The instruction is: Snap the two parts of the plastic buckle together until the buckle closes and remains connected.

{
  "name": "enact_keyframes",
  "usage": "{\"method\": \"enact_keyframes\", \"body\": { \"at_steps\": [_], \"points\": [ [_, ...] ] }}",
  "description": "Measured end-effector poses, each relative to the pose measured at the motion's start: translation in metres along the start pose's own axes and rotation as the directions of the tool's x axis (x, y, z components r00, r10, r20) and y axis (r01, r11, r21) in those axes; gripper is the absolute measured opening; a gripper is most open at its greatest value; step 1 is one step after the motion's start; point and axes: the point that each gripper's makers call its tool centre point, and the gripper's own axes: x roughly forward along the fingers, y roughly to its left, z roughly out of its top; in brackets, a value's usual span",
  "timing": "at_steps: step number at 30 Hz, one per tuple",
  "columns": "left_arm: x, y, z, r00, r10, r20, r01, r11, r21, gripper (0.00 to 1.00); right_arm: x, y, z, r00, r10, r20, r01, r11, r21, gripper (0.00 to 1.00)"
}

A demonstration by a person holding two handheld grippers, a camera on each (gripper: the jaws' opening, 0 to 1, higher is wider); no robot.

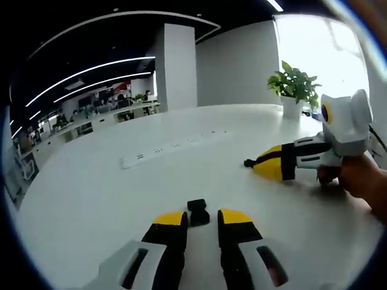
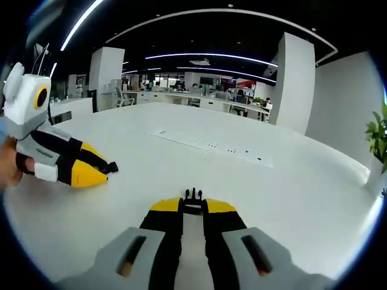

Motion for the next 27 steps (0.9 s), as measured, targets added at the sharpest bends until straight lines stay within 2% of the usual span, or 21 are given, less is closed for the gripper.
{"method": "enact_keyframes", "body": {
  "at_steps": [6,12,20,24,27],
  "points": [
    [-0.009,-0.008,-0.001,1.000,0.011,0.002,-0.011,1.000,0.009,0.19,-0.007,0.004,-0.001,1.000,-0.002,0.002,0.002,1.000,-0.004,0.12],
    [-0.014,-0.014,-0.002,1.000,0.018,-0.001,-0.018,0.999,0.048,0.11,-0.012,0.007,-0.002,1.000,-0.003,0.002,0.003,1.000,-0.002,0.12],
    [-0.019,-0.016,-0.003,1.000,0.013,-0.002,-0.013,0.999,0.037,0.11,-0.013,0.009,-0.002,1.000,0.000,0.003,0.000,1.000,-0.005,0.12],
    [-0.016,-0.014,-0.001,1.000,0.005,-0.006,-0.005,1.000,0.010,0.16,-0.013,0.010,-0.002,1.000,0.001,0.003,-0.001,1.000,-0.006,0.12],
    [-0.015,-0.017,0.000,1.000,-0.004,-0.004,0.004,1.000,-0.020,0.24,-0.015,0.010,-0.001,1.000,0.001,0.004,-0.001,1.000,-0.007,0.12]
  ]
}}
